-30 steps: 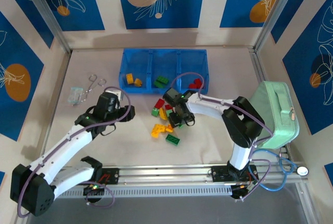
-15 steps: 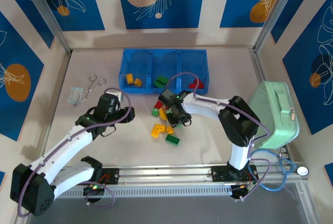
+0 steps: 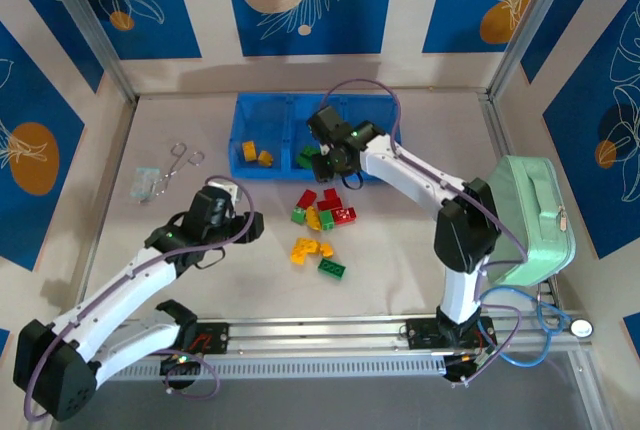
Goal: Sort the legos into containers by color
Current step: Place the lego in the container, then pick up the lego from the middle-left of the table.
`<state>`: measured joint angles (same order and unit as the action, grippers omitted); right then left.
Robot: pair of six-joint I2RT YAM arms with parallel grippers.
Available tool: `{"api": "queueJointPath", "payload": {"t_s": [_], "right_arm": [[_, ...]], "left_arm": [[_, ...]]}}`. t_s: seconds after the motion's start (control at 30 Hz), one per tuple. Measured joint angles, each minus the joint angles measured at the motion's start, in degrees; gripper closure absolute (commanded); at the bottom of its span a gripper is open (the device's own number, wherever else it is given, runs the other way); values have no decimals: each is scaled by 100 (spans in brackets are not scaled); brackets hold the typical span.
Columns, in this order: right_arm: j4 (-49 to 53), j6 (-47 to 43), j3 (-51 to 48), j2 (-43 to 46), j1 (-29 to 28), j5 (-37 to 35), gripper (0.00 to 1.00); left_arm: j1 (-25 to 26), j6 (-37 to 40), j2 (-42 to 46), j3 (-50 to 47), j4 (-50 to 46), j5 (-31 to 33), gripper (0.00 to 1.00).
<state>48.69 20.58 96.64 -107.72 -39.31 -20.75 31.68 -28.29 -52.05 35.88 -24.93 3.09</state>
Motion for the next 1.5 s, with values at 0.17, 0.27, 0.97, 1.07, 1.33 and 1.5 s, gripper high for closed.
{"api": "queueJointPath", "payload": {"t_s": [0.17,0.27,0.97,1.07,1.33,1.5], "right_arm": [[205,-162,922,-844,254,85,65],[389,-201,1484,-1303,391,173,65],[704,-116,1718,-1161,26,-4,35],[404,-52,855,-238,-55,15,34],[-354,210,-1064,1803,-4,66,33],[-658,514,-2277,2404,42,70,33]], "left_arm": [[59,-37,304,-50,-149,48,33],[72,-37,455,-92,-221,105,33],[660,-28,107,-85,-170,140,24],[802,-4,-76,-61,-122,142,20],[1060,105,-540,227,-96,111,19],[1631,116,-1261,474,-44,120,19]]}}
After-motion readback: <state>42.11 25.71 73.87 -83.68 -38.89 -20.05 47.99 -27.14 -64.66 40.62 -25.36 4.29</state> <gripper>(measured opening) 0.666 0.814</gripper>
